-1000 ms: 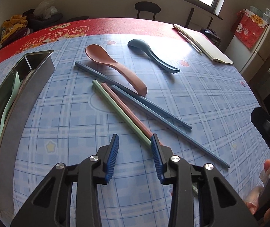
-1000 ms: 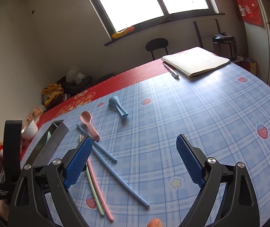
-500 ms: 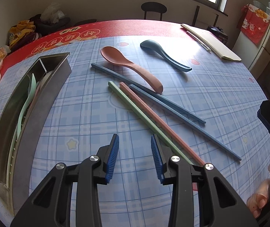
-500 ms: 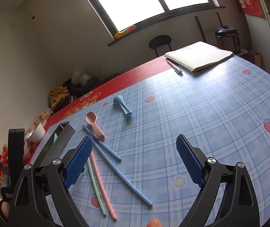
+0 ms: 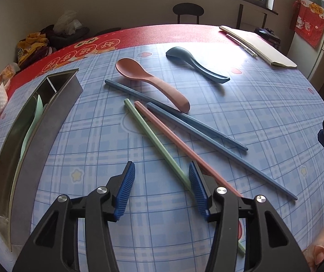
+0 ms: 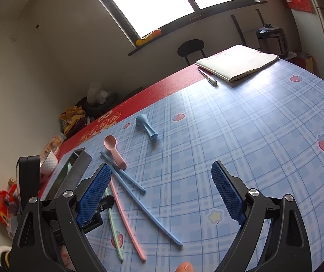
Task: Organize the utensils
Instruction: 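Move the left tool onto the second green chopstick and close on it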
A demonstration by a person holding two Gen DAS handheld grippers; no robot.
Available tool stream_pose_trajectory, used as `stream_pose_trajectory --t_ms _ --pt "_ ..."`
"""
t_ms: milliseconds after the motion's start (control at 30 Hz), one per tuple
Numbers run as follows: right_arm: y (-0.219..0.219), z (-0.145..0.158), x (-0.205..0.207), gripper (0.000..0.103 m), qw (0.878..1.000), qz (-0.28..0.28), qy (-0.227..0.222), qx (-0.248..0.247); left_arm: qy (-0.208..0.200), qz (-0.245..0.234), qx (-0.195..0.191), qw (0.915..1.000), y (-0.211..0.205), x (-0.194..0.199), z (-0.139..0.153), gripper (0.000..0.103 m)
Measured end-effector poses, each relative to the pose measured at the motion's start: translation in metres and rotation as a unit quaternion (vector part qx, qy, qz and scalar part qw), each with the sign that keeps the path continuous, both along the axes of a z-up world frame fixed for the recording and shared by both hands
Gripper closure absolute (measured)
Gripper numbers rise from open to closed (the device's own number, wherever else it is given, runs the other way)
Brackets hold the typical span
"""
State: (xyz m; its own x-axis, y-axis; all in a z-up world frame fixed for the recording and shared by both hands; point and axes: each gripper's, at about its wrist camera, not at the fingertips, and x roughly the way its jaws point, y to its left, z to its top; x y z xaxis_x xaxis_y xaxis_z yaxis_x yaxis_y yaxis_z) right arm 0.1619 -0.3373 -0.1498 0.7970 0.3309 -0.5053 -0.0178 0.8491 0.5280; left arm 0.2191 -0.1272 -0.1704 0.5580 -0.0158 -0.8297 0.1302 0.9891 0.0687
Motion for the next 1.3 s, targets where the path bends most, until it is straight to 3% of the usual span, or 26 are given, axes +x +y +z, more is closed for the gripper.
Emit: stream_pose_trajectory --t_ms 333,600,733,833,1067,1300 --pt "0.001 -0.001 0.0 0.016 1.0 0.01 0.005 0.004 -0.006 0.022 0.014 0.9996 0.035 -0.01 0.001 0.054" --pt "0.002 -0.003 -0.001 0.016 1.0 0.025 0.001 0.019 -0.035 -0.007 0.02 0.9991 0.037 -0.008 0.0 0.055" --pt "0.004 -0.003 -0.002 0.016 0.999 0.03 -0.004 0.019 -0.039 -0.005 0.004 0.9992 0.04 -0.008 -0.002 0.055" --pt "0.005 -0.002 -0.002 0.016 0.999 0.03 -0.005 0.018 -0.036 -0.018 -0.026 0.9988 0.044 -0.008 -0.002 0.066" --pt "0.003 -0.003 -0.004 0.016 0.999 0.022 -0.006 0.023 -0.045 -0.054 -0.033 0.997 0.036 -0.014 -0.003 0.093" --pt "0.002 -0.004 -0.002 0.016 0.999 0.024 -0.001 0.024 -0.049 -0.053 -0.105 0.9919 0.053 -0.015 -0.001 0.097"
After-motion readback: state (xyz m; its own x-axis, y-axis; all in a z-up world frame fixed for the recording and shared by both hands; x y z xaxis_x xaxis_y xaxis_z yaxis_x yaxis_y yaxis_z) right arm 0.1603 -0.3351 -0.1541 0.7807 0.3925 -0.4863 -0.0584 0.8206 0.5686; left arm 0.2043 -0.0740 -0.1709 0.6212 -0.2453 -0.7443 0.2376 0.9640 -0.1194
